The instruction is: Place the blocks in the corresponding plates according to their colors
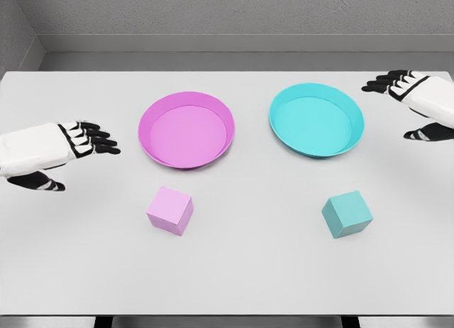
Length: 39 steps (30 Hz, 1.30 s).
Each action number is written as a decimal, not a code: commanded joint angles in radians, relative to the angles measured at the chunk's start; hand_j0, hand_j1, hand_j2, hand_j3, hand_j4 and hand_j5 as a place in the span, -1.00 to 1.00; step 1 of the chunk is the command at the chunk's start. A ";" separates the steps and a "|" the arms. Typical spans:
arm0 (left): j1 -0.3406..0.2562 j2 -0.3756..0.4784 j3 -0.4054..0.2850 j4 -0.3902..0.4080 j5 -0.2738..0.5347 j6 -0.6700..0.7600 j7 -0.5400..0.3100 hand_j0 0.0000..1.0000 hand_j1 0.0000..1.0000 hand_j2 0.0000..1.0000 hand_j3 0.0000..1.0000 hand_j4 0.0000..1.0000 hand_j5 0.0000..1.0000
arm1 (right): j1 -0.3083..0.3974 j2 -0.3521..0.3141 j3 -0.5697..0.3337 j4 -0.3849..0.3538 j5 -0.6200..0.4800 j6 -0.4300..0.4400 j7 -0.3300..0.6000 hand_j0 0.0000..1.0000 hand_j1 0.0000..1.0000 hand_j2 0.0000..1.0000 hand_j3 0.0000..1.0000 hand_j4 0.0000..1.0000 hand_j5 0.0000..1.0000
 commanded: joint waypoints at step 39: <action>-0.104 -0.330 -0.167 0.000 0.003 0.000 -0.236 1.00 1.00 1.00 1.00 1.00 1.00 | -0.380 -0.264 0.712 -0.221 -0.013 0.002 0.191 1.00 1.00 1.00 1.00 1.00 1.00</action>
